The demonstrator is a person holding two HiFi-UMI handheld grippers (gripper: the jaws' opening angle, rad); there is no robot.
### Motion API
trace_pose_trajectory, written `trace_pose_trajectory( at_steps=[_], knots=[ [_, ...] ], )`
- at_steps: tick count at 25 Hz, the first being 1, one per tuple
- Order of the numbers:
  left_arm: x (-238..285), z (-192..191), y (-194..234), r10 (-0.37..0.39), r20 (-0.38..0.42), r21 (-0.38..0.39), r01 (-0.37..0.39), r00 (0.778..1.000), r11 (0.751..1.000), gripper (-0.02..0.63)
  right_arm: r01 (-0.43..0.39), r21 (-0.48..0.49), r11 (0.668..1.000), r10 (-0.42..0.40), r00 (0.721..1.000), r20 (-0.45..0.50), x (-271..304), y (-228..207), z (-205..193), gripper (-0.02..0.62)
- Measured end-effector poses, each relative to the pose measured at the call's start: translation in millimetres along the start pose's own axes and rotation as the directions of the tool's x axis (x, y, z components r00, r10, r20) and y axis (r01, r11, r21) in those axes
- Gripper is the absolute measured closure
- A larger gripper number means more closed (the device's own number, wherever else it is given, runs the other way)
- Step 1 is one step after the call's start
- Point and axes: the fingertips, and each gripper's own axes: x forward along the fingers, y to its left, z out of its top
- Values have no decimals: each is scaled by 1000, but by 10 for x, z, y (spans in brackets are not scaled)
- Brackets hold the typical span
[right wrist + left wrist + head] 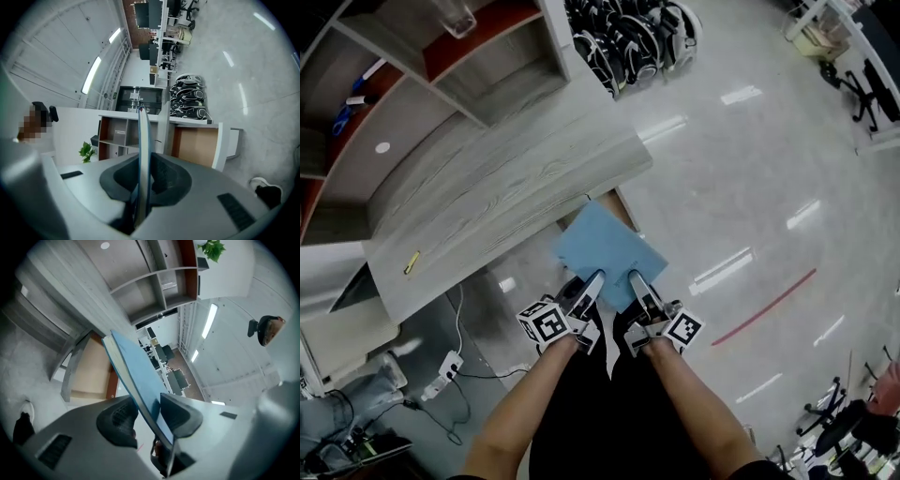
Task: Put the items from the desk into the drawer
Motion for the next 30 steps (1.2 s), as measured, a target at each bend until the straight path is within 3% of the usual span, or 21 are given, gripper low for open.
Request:
trace_pose_trajectory(
  at_steps=[6, 11, 17, 25, 30],
  knots=[
    [234, -214, 297, 18, -132, 23, -15, 991, 1000, 448, 70, 75, 995, -75, 994, 75, -124, -448, 45, 540],
    [347, -236, 521, 28, -178, 6, -27, 984, 1000, 448, 99, 118, 988, -111, 989, 99, -45, -667, 47, 540],
    [410, -242, 692, -2, -289, -11, -2, 957, 1000, 448, 128, 157, 979, -146, 983, 107, 52, -851, 54, 540],
    [269, -8, 881, 4, -269, 7, -2, 963, 1000, 446, 109, 182, 977, -133, 983, 127, 323, -909, -30, 540],
    [67, 210, 1018, 28, -215, -1, -29, 976, 1000, 446, 102, 189, 977, -130, 981, 144, 566, -967, -86, 540]
  ],
)
